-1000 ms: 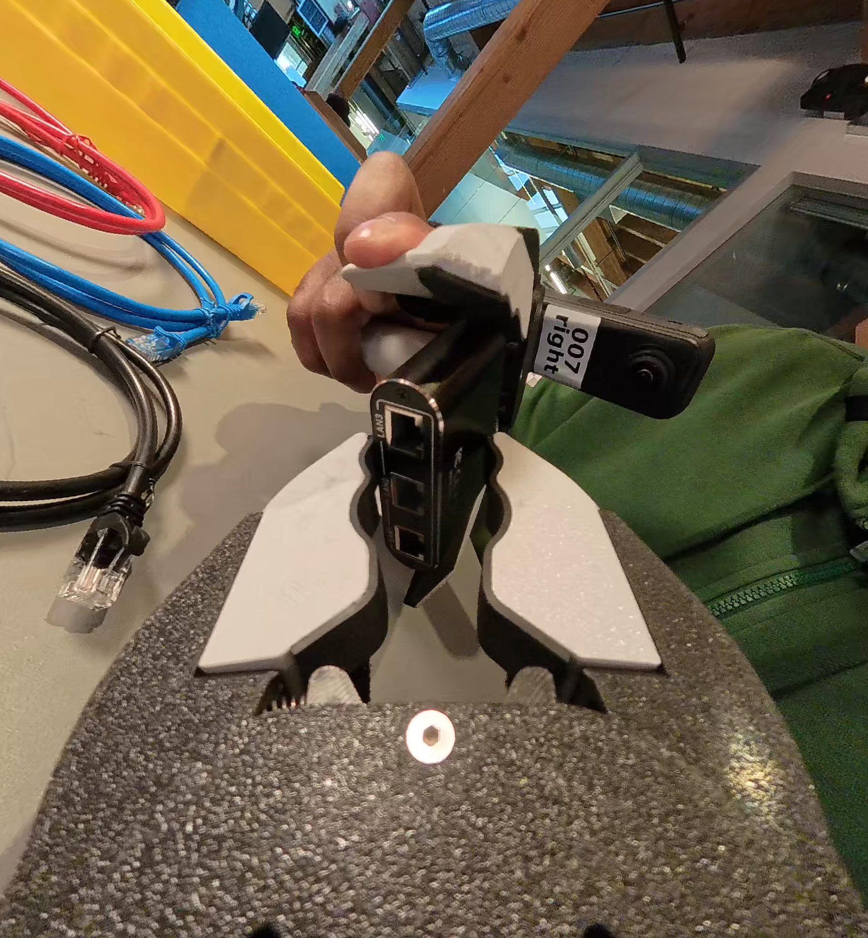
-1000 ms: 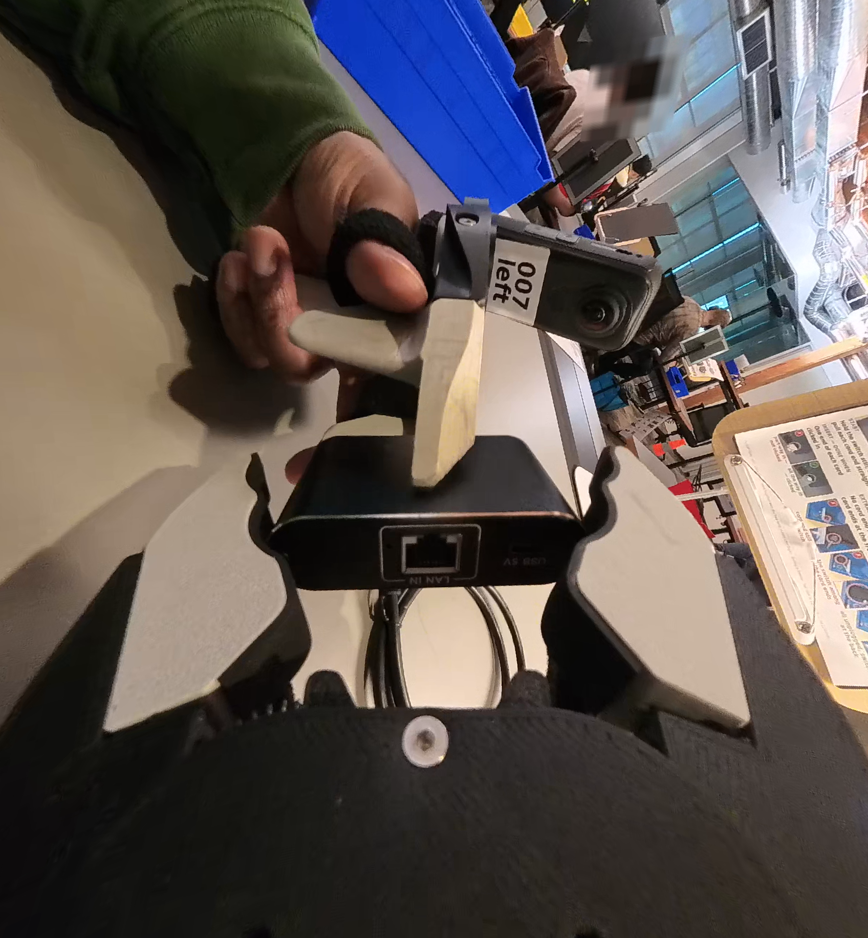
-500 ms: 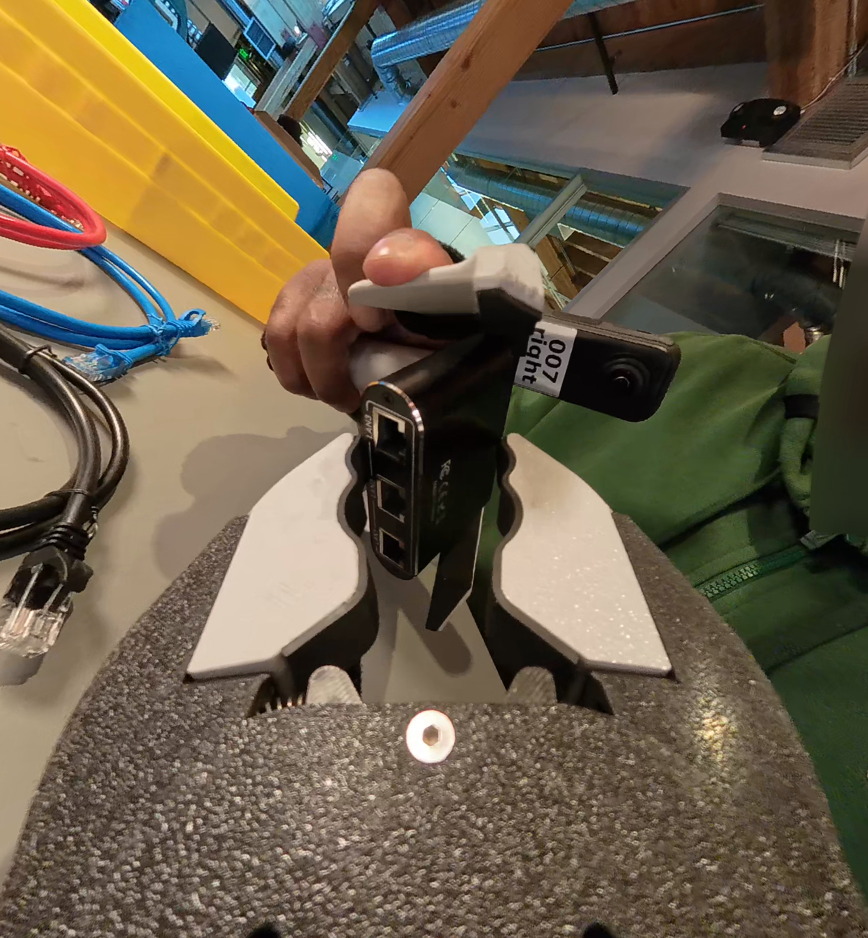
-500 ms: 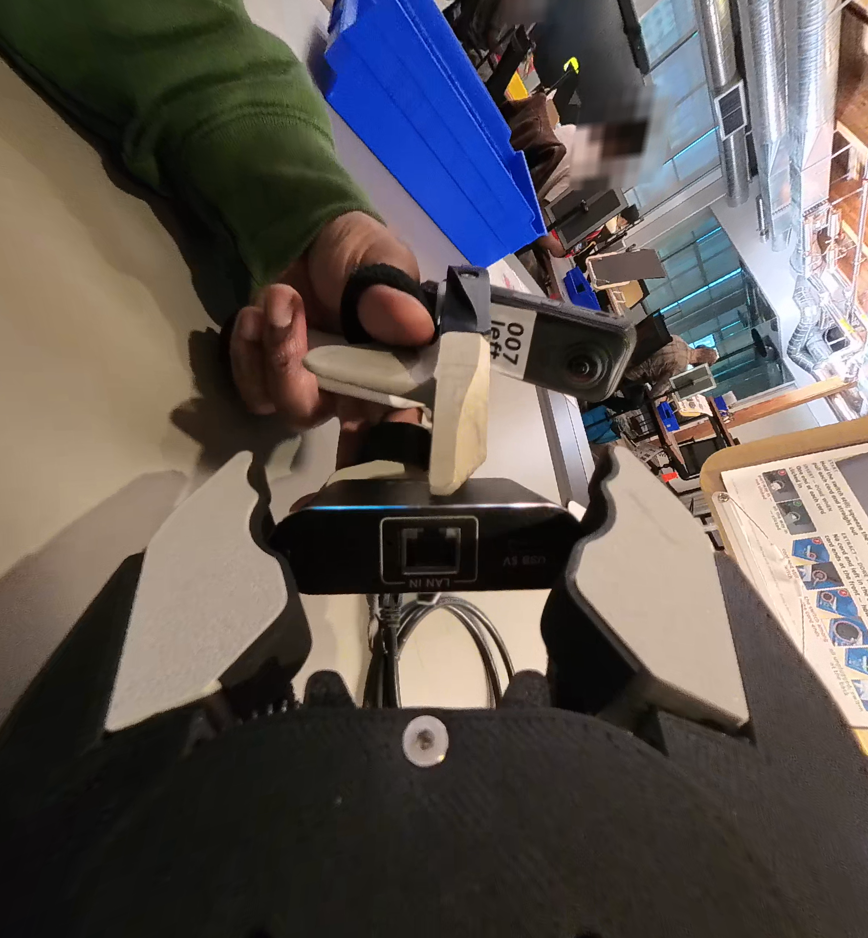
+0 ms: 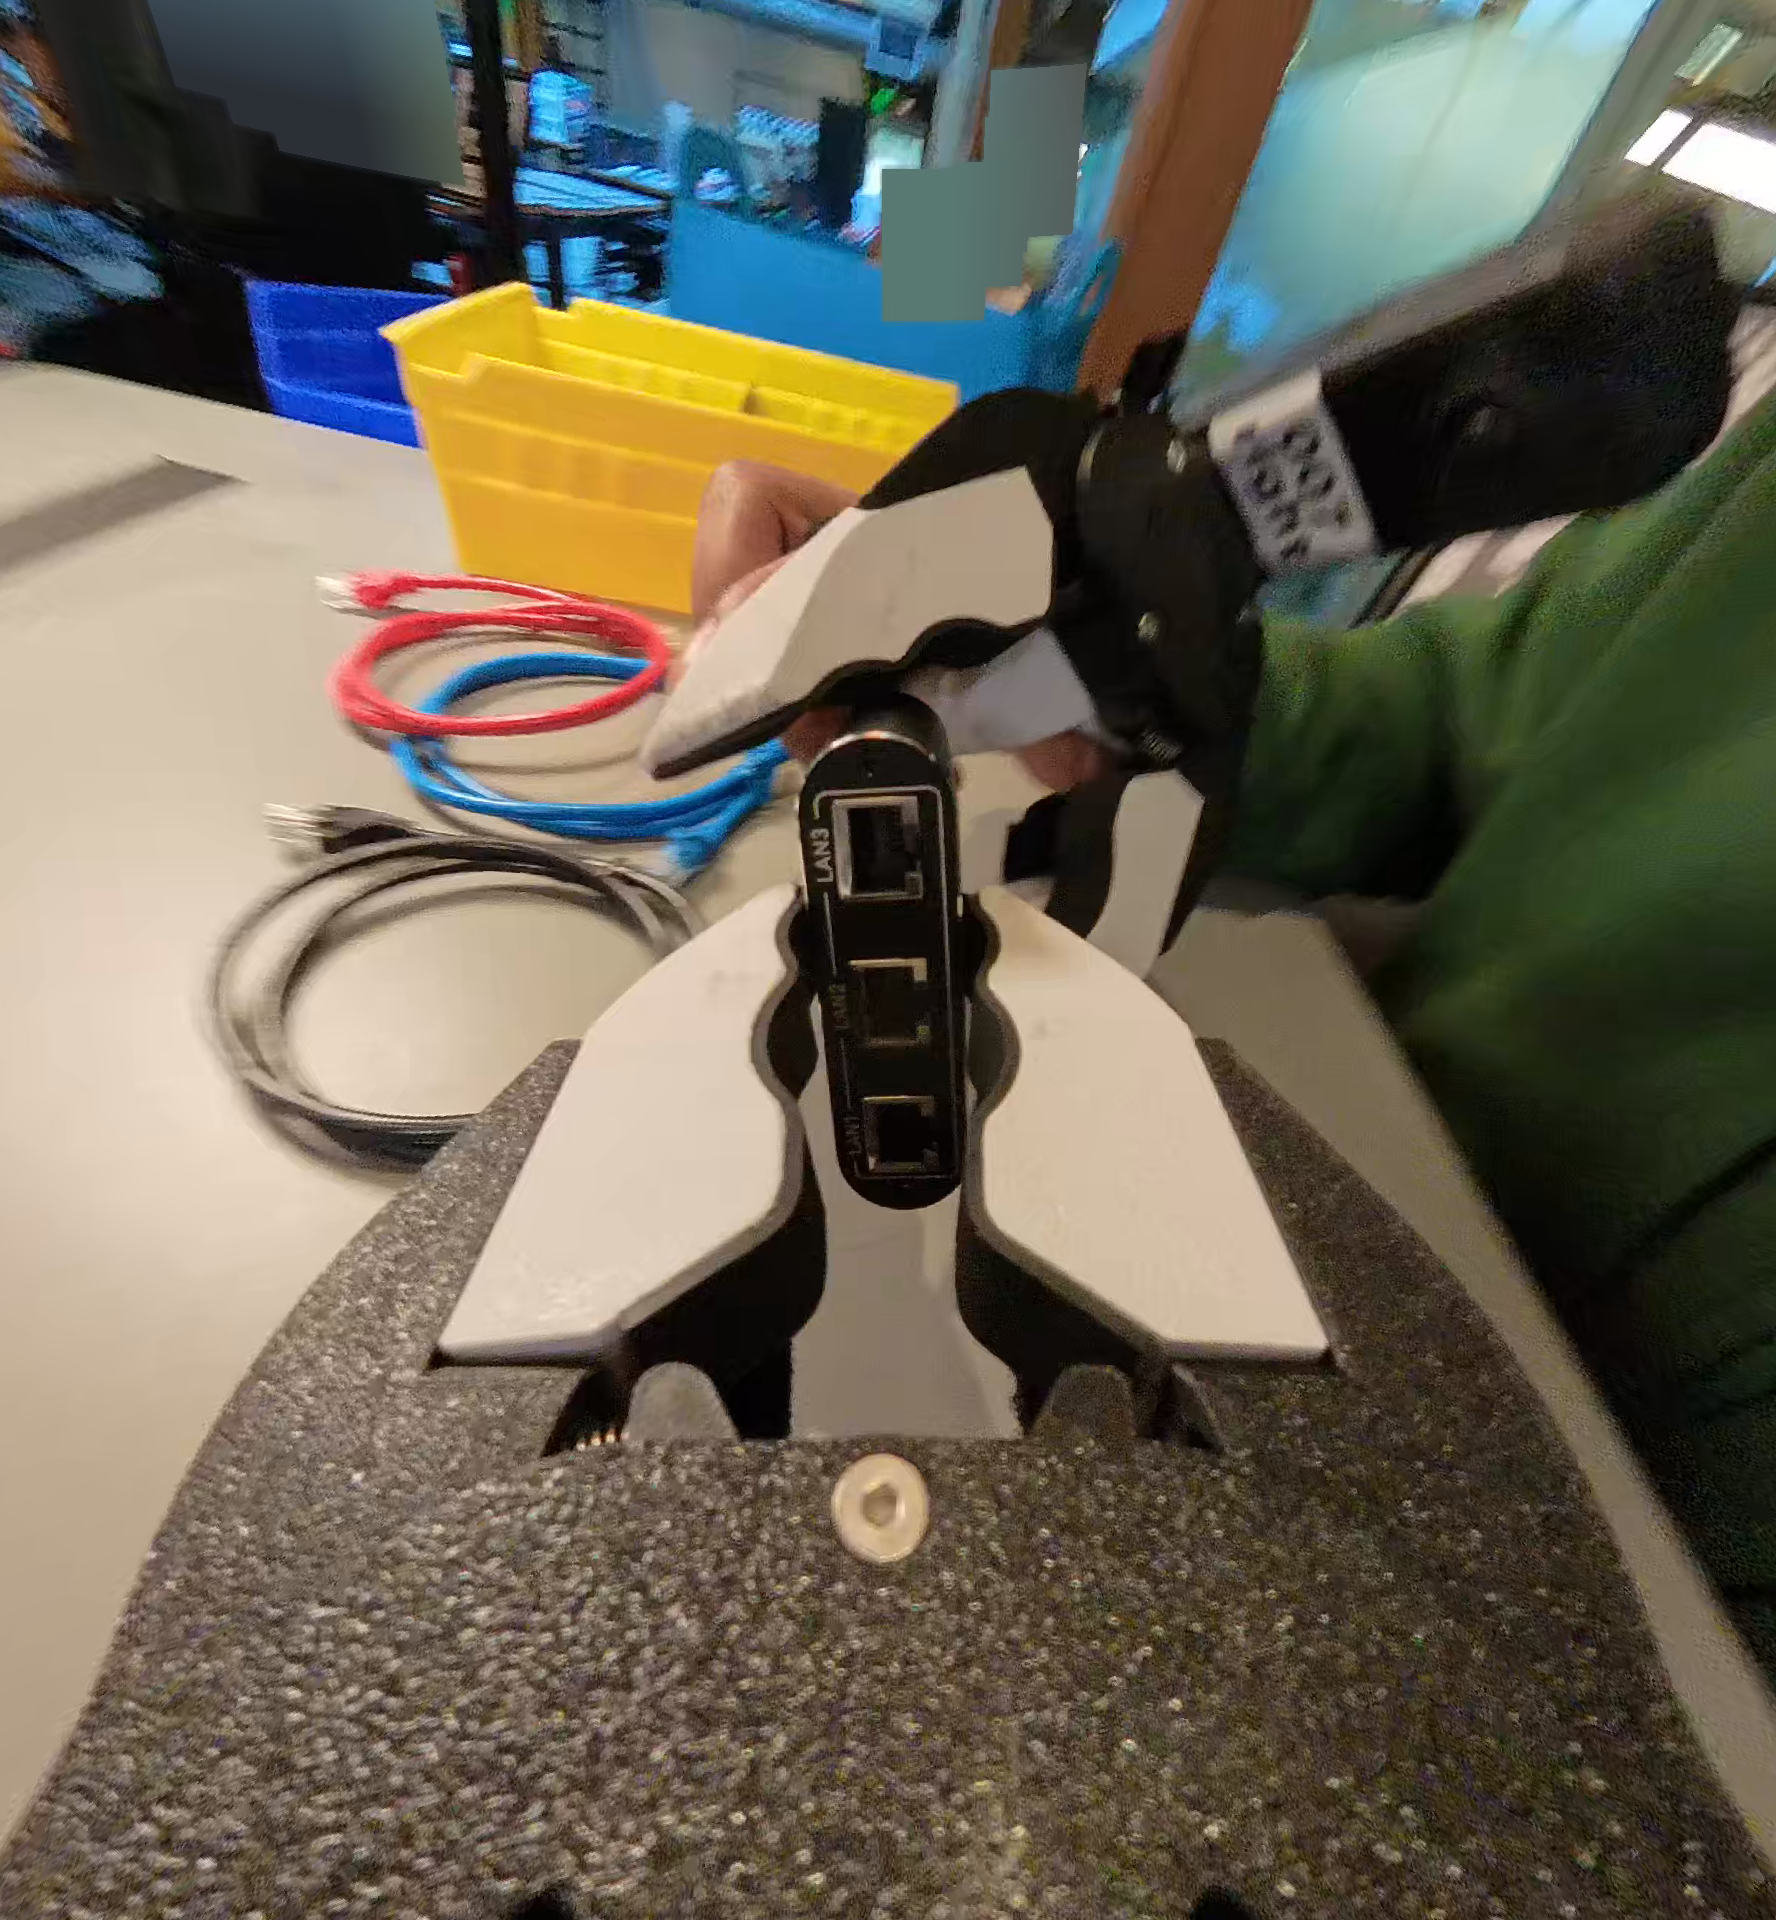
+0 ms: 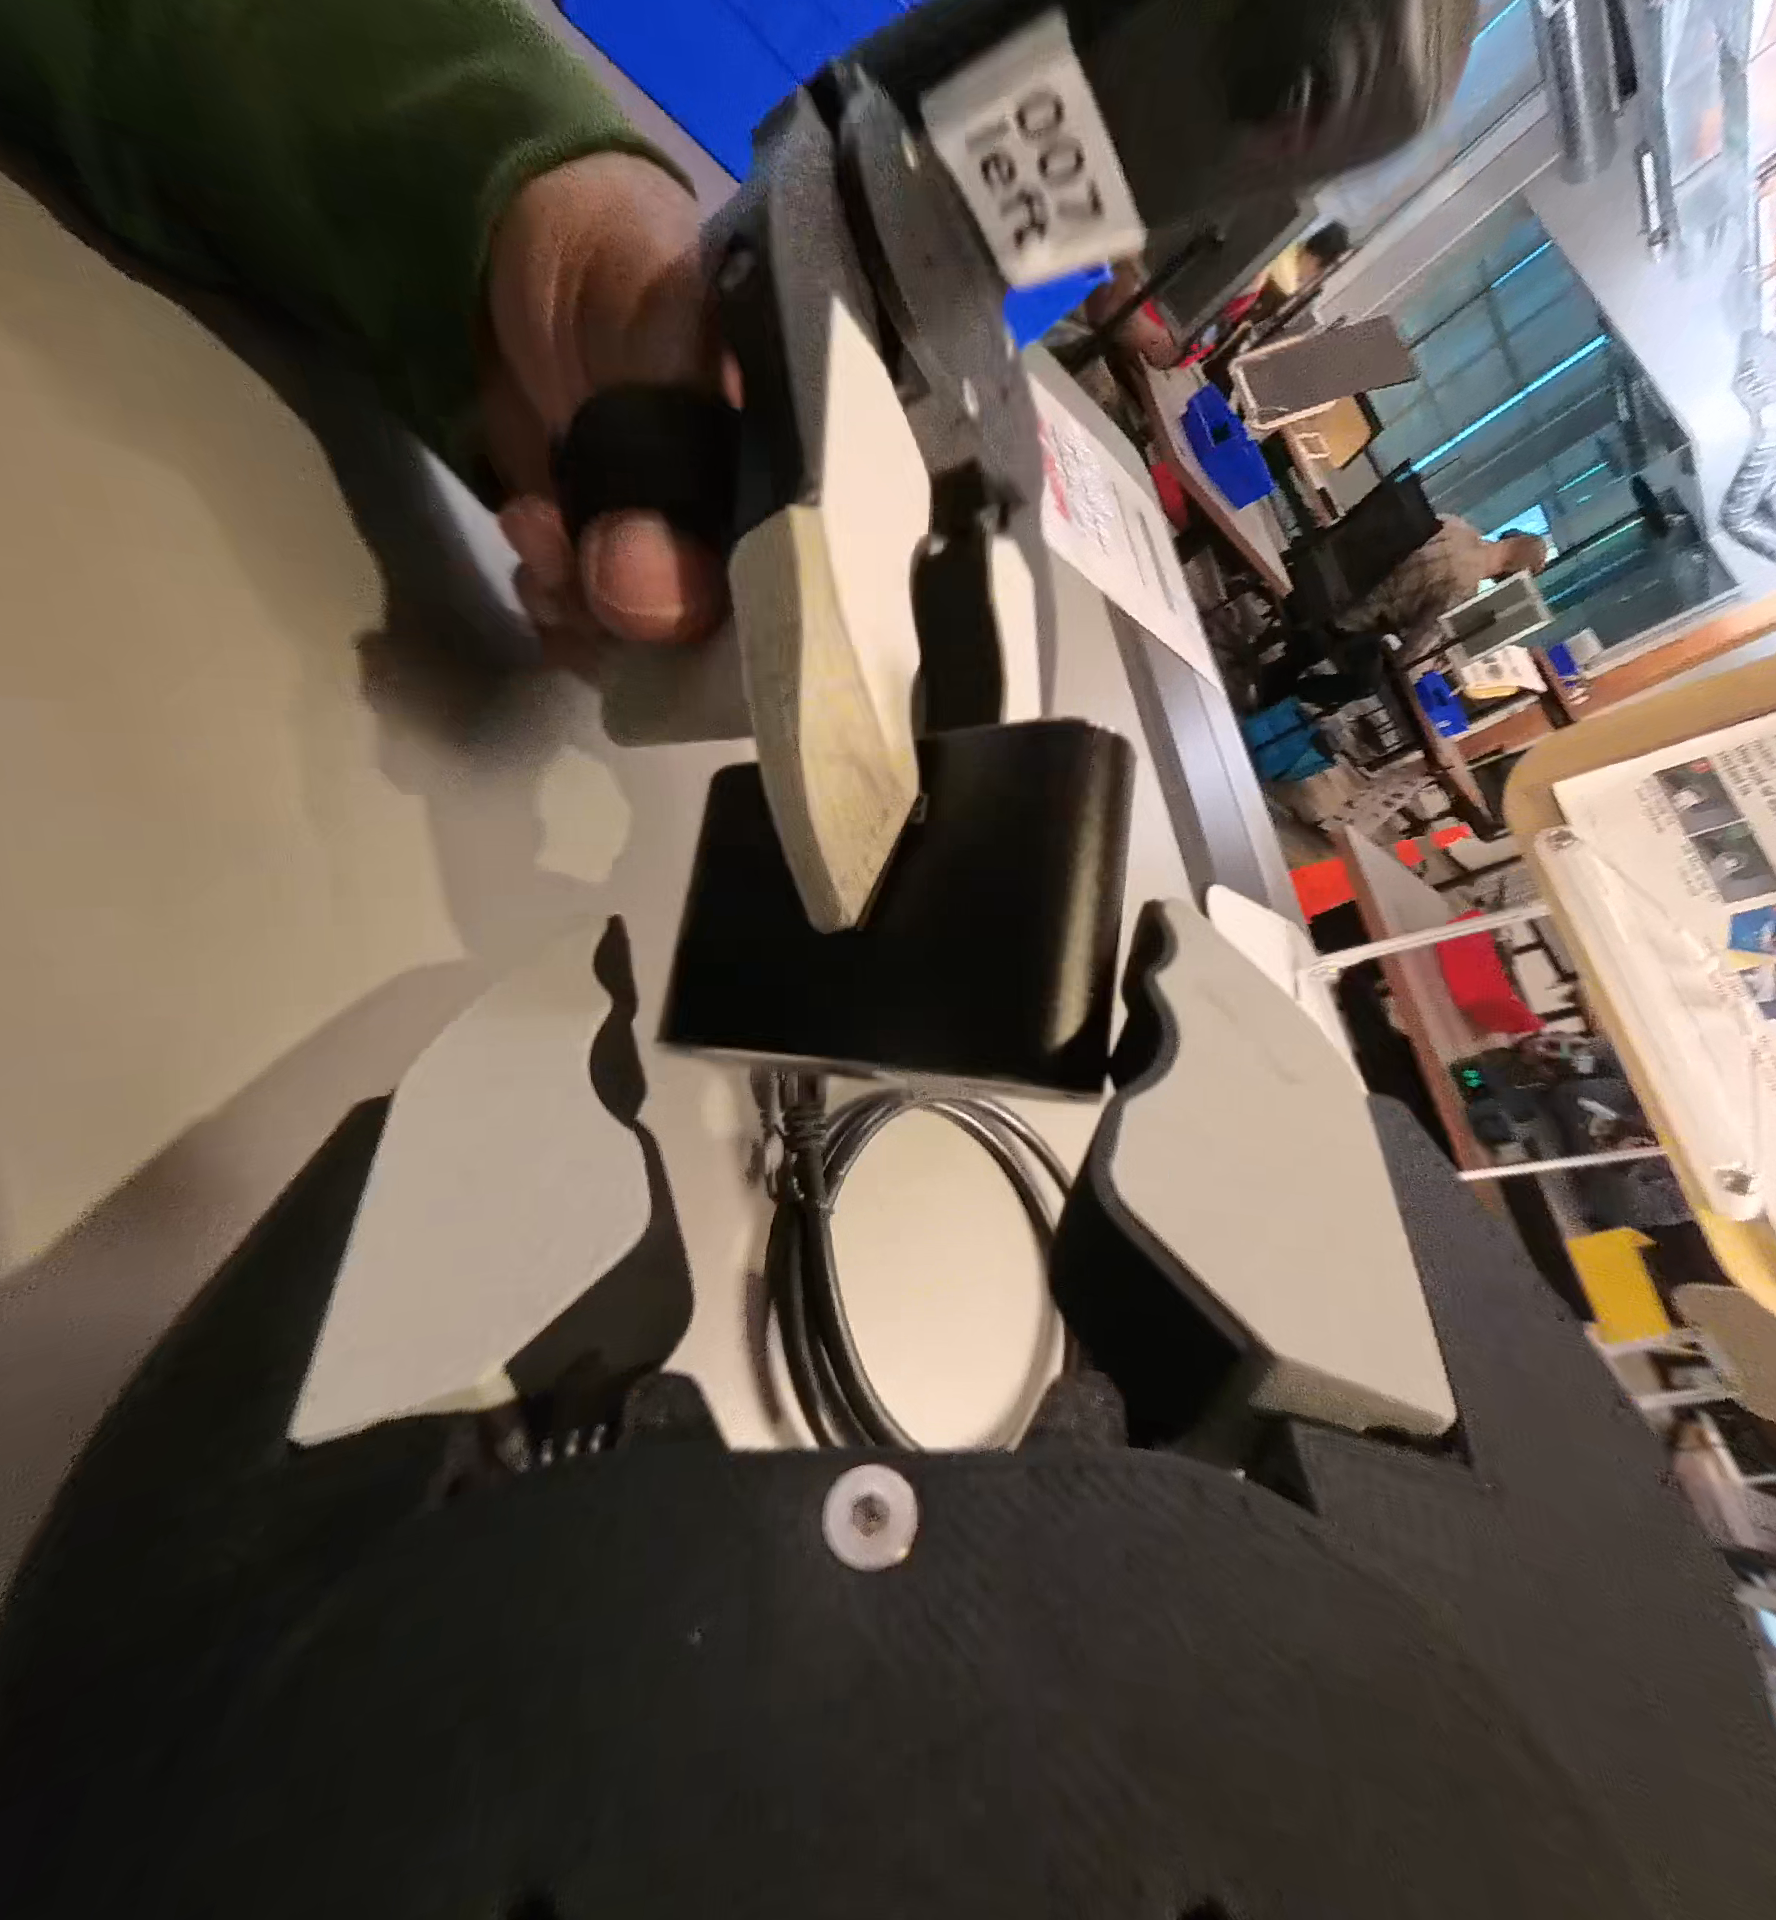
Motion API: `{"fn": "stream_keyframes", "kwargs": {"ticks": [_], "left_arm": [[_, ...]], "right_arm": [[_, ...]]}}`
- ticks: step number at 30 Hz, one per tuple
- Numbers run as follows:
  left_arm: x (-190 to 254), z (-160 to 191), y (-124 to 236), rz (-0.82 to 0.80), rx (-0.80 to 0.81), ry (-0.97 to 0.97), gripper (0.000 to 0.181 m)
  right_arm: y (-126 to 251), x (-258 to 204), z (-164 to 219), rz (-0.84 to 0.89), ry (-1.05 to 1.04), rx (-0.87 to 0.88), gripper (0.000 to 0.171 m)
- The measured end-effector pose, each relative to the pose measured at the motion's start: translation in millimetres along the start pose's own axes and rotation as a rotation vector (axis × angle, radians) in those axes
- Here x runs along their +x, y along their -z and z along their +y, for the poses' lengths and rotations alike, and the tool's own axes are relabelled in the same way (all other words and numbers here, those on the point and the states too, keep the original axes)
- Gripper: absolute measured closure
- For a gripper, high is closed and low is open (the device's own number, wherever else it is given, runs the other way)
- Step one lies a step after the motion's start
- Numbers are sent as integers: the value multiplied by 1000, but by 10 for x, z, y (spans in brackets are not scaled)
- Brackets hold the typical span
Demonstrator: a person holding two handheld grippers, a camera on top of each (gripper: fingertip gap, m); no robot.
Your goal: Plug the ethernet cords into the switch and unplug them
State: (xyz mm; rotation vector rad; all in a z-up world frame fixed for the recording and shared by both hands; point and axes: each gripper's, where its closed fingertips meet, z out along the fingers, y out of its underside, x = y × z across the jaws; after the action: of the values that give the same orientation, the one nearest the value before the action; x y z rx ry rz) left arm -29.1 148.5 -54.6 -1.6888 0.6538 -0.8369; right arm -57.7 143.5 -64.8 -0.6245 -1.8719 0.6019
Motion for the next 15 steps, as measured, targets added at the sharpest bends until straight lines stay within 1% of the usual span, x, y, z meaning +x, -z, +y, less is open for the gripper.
{"fn": "stream_keyframes", "kwargs": {"ticks": [4, 6, 9, 12, 14, 15], "left_arm": [[-90, -8, 42, -170, -85, -289, 155], [-120, 30, 49, -233, -143, -440, 155], [-87, 111, 24, -254, -209, -626, 156], [0, 153, -30, -244, -220, -751, 156], [22, 176, -55, -258, -229, -839, 156], [15, 193, -58, -269, -240, -878, 156]], "right_arm": [[6, -13, 111, -45, -44, -43, 85], [-8, -28, 137, -63, -65, -59, 92], [-44, -69, 196, -85, -66, -99, 107], [-88, -118, 274, -95, -42, -153, 121], [-98, -166, 299, -114, -20, -171, 137], [-100, -178, 316, -116, -7, -182, 140]]}}
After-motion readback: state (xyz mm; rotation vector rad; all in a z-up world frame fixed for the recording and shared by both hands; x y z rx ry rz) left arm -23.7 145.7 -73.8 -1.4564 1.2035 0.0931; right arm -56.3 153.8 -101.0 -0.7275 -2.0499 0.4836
